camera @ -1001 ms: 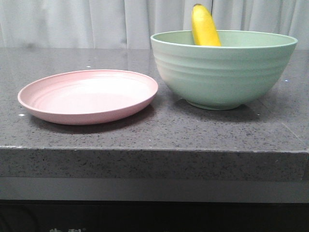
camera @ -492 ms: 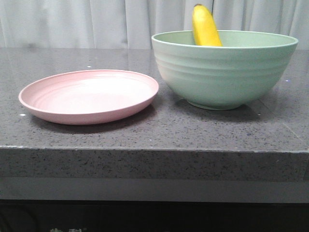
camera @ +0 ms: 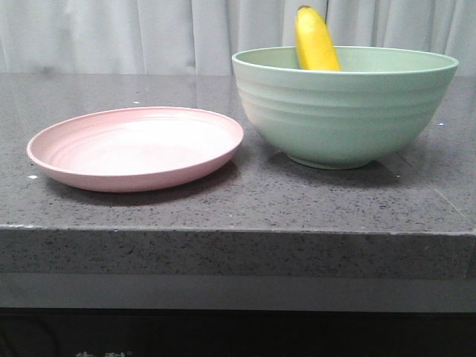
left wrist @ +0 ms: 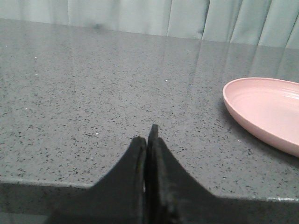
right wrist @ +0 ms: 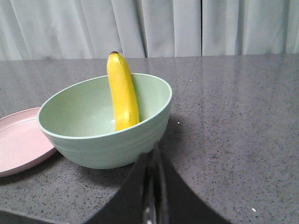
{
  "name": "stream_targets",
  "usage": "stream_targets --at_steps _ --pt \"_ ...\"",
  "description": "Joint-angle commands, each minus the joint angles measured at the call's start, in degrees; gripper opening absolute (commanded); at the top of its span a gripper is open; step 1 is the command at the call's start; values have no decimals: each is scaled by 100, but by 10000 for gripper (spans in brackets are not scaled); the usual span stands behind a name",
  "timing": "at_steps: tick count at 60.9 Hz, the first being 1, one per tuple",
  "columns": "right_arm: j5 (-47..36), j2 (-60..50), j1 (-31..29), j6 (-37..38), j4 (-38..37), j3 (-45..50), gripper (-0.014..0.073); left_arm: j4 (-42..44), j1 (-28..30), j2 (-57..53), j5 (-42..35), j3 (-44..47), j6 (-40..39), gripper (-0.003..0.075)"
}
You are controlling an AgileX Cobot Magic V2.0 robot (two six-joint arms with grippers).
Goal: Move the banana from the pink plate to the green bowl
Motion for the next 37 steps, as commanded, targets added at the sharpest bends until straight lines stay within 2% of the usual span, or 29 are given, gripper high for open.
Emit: stream_targets --at_steps 1,24,37 --pt "-456 61 10 -59 18 -154 -59 -51 13 -133 -433 28 -4 -18" --pt "-514 61 10 -59 -1 -108 -59 -51 13 -133 -433 28 -4 -18" --pt "-1678 -20 -128 -10 -870 1010 -59 -51 13 -133 -433 28 -4 -18"
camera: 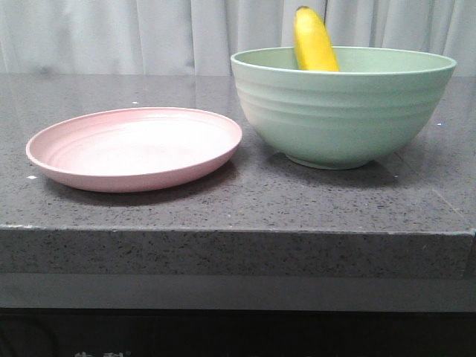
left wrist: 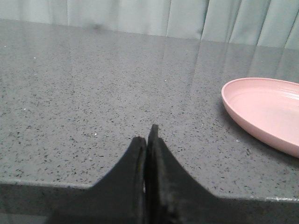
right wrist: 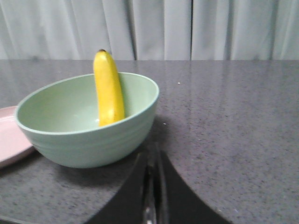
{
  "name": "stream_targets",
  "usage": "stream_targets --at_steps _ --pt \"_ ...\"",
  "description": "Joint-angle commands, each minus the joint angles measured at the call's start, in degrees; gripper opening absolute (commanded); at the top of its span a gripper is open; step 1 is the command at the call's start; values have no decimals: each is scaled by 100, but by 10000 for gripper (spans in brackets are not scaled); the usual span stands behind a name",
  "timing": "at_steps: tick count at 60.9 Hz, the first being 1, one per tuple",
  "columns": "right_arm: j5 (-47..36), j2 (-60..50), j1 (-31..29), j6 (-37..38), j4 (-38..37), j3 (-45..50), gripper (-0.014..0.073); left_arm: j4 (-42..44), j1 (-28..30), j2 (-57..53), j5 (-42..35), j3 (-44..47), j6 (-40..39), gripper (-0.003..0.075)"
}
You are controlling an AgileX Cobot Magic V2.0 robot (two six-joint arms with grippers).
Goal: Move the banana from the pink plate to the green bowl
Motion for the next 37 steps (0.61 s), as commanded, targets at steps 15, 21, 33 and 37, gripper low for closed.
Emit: stream_targets --at_steps 15,21,33,37 --pt "-758 -837 -475 616 -467 1278 -59 -51 13 -133 -441 28 -4 -18" --pt "-776 -811 -557 611 -462 1284 -59 -51 13 -133 -441 28 -4 -18" --pt "-776 -817 -580 611 -456 1284 -59 -51 13 -133 -441 28 -4 -18" --pt "-776 -817 -580 611 -456 1284 -59 -51 13 -133 -441 28 -4 -18"
